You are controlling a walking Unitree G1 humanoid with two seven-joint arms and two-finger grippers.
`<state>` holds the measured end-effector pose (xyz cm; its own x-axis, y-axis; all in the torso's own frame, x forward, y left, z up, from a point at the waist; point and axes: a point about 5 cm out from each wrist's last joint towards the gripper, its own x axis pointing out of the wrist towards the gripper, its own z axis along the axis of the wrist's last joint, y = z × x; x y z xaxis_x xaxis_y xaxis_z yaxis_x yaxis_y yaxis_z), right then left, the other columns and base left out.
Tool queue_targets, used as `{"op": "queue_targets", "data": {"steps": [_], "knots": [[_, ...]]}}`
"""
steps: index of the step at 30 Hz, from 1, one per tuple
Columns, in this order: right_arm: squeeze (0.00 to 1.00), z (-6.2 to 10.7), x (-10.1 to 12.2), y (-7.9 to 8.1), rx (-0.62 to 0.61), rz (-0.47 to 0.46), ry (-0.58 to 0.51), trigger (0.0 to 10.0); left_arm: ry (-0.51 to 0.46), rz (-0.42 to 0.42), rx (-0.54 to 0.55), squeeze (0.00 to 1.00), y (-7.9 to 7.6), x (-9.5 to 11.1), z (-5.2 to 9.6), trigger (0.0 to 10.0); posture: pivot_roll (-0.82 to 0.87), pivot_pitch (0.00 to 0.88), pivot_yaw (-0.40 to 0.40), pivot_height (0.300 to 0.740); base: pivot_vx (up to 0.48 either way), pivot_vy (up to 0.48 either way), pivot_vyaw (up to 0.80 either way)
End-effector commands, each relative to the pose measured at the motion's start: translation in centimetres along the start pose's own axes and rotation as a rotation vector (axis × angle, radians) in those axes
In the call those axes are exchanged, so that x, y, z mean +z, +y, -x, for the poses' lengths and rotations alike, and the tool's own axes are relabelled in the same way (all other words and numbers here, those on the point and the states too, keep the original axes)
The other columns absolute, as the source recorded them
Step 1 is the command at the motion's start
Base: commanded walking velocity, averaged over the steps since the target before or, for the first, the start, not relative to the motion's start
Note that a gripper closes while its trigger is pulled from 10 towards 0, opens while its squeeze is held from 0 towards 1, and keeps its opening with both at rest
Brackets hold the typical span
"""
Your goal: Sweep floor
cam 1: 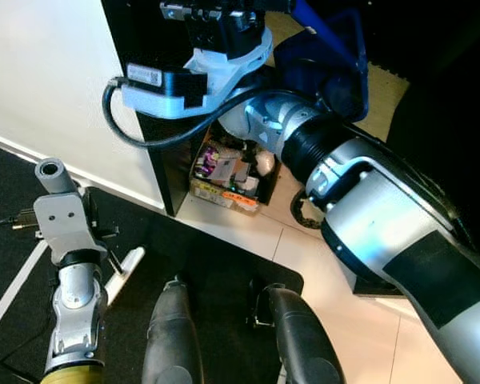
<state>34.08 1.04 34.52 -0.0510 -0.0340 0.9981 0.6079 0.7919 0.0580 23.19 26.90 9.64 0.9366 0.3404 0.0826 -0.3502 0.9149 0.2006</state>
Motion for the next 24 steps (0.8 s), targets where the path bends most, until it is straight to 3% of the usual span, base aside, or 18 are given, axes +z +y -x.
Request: {"op": "queue_targets", "data": {"steps": [1, 2, 4, 6, 7, 8, 9, 10, 11, 13, 14, 15, 16, 17, 19, 21, 24], "knots": [[0.00, -2.8, -4.6, -2.7, -0.093, 0.174, 0.139, 10.0, 0.024, 0.016, -0.022, 0.00, -0.9, -0.4, 0.0, 10.0, 0.12, 0.205, -0.174, 0.740, 0.000, 0.000, 0.00], [0.00, -3.5, -6.2, -3.6, -0.083, 0.201, 0.211, 10.0, 0.027, 0.020, -0.028, 0.00, -1.1, -0.4, -0.2, 10.0, 0.12, 0.205, -0.174, 0.740, 0.000, 0.000, 0.00], [0.00, -3.9, -7.4, -4.3, -0.060, 0.198, 0.268, 10.0, 0.028, 0.022, -0.033, 0.00, -1.2, -0.4, -0.3, 10.0, 0.11, 0.198, -0.164, 0.740, 0.000, 0.000, 0.00], [0.00, -4.3, -9.4, -5.3, 0.048, 0.118, 0.378, 10.0, 0.037, 0.030, -0.047, 0.00, -1.5, -0.5, -0.6, 10.0, 0.11, 0.182, -0.145, 0.740, 0.000, 0.000, 0.00], [0.00, -4.3, -9.4, -5.3, 0.048, 0.118, 0.378, 10.0, 0.037, 0.030, -0.047, 0.00, -1.5, -0.5, -0.6, 10.0, 0.11, 0.182, -0.145, 0.740, 0.000, 0.000, 0.00], [0.00, -4.0, -11.2, -6.1, 0.156, -0.096, 0.563, 10.0, 0.061, 0.027, -0.062, 0.00, -1.8, -0.8, -0.9, 10.0, 0.10, 0.174, -0.131, 0.740, 0.000, 0.000, 0.00], [0.00, -4.0, -11.2, -6.1, 0.156, -0.096, 0.563, 10.0, 0.061, 0.027, -0.062, 0.00, -1.8, -0.8, -0.9, 10.0, 0.10, 0.174, -0.131, 0.740, 0.000, 0.000, 0.00], [0.00, -3.0, -12.8, -6.2, 0.267, -0.406, 0.780, 10.0, 0.087, 0.017, -0.078, 0.00, -2.1, -1.1, -1.3, 10.0, 0.09, 0.158, -0.109, 0.740, 0.000, 0.000, 0.00], [0.00, -2.4, -13.7, -6.5, 0.297, -0.437, 0.866, 10.0, 0.095, 0.013, -0.085, 0.00, -2.2, -1.2, -1.5, 10.0, 0.09, 0.151, -0.100, 0.740, 0.000, 0.000, 0.00], [0.00, -1.9, -14.2, -6.6, 0.315, -0.436, 0.918, 10.0, 0.099, 0.011, -0.089, 0.00, -2.3, -1.2, -1.7, 10.0, 0.09, 0.149, -0.096, 0.740, 0.000, 0.000, 0.00], [0.00, -0.9, -15.1, -6.8, 0.341, -0.479, 1.039, 10.0, 0.102, 0.010, -0.093, 0.00, -2.4, -1.2, -1.9, 10.0, 0.09, 0.142, -0.088, 0.740, 0.000, 0.000, 0.00], [0.00, -0.9, -15.1, -6.8, 0.341, -0.479, 1.039, 10.0, 0.102, 0.010, -0.093, 0.00, -2.4, -1.2, -1.9, 10.0, 0.09, 0.142, -0.088, 0.740, 0.000, 0.000, 0.00], [0.00, 1.7, -16.7, -7.9, 0.393, -0.558, 1.219, 10.0, 0.098, 0.016, -0.112, 0.00, -2.9, -0.8, -2.6, 10.0, 0.09, 0.133, -0.078, 0.740, 0.000, 0.000, 0.00], [0.00, 2.8, -17.2, -8.6, 0.384, -0.611, 1.282, 10.0, 0.093, 0.019, -0.120, 0.00, -3.0, -0.7, -2.9, 10.0, 0.09, 0.128, -0.072, 0.740, 0.000, 0.000, 0.00], [0.00, 3.3, -17.6, -9.1, 0.375, -0.640, 1.310, 10.0, 0.090, 0.022, -0.124, 0.00, -3.1, -0.5, -3.1, 10.0, 0.09, 0.128, -0.069, 0.740, 0.000, 0.000, 0.00], [0.00, 5.0, -18.7, -11.1, 0.372, -0.647, 1.340, 10.0, 0.086, 0.011, -0.136, 0.00, -3.1, -0.5, -3.3, 10.0, 0.09, 0.122, -0.055, 0.740, 0.000, 0.000, 0.00], [0.00, 6.3, -19.3, -12.6, 0.405, -0.657, 1.345, 10.0, 0.093, 0.003, -0.140, 0.00, -3.1, -0.6, -3.4, 10.0, 0.09, 0.120, -0.044, 0.740, 0.000, 0.000, 0.00]]}}
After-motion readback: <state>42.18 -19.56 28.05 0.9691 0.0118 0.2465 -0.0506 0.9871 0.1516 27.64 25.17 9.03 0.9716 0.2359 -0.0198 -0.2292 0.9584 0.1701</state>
